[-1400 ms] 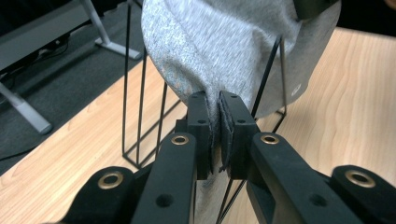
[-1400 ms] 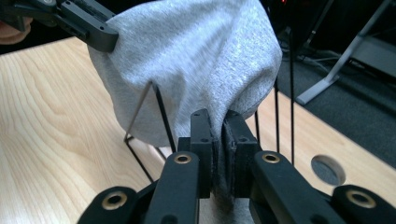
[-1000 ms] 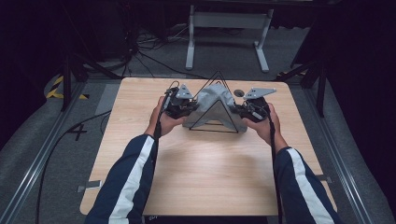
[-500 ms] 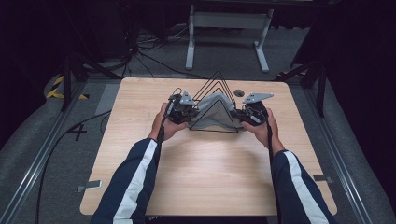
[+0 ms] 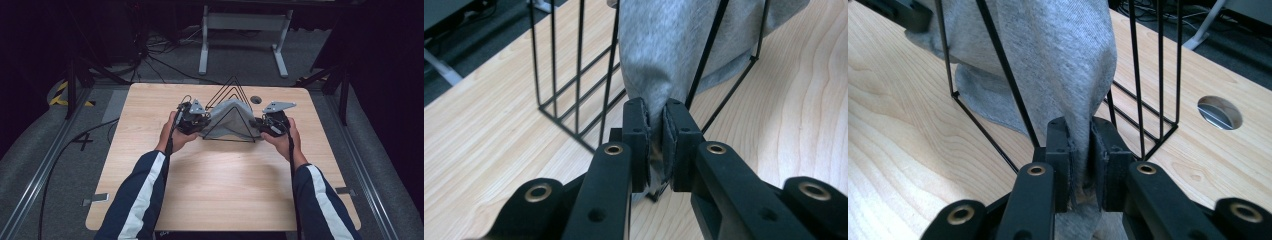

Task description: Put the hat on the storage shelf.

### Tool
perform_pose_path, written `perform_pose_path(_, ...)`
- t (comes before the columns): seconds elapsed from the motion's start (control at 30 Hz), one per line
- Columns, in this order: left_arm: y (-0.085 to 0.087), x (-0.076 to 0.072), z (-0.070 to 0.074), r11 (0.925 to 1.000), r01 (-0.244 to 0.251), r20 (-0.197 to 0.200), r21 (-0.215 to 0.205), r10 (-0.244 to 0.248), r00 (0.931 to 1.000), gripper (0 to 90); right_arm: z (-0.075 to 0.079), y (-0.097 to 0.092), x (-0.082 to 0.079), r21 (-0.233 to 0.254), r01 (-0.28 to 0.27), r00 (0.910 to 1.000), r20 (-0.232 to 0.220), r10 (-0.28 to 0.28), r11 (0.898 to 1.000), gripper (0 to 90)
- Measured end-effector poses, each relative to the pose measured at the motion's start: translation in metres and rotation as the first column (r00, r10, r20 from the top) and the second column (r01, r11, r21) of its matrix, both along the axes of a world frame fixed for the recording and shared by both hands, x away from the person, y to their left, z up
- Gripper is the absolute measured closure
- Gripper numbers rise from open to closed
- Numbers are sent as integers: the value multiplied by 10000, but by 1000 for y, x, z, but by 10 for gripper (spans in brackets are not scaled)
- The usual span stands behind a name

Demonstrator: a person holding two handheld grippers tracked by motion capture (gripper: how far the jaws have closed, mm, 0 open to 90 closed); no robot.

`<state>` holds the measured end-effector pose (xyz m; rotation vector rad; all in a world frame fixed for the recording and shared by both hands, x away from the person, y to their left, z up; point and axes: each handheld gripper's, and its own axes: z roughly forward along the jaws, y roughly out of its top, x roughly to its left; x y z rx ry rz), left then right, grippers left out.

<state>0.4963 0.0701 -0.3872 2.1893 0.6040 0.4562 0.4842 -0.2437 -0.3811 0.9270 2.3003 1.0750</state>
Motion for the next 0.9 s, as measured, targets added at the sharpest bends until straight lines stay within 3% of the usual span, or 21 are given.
perform_pose_path(0.43,32,-25,19,9998,61,378,214,-69,9993,829,22,-7,-23,-195,-245,9983,524,255,9995,782)
perform_pose_path(0.57,43,-33,21,9981,55,438,607,-81,9990,827,26,-12,-29,-305,-282,9980,559,298,9991,777)
perform_pose_path(0.9,71,-48,6,9972,-44,203,749,29,9998,798,19,-25,-46,-715,-277,9979,561,317,9971,757)
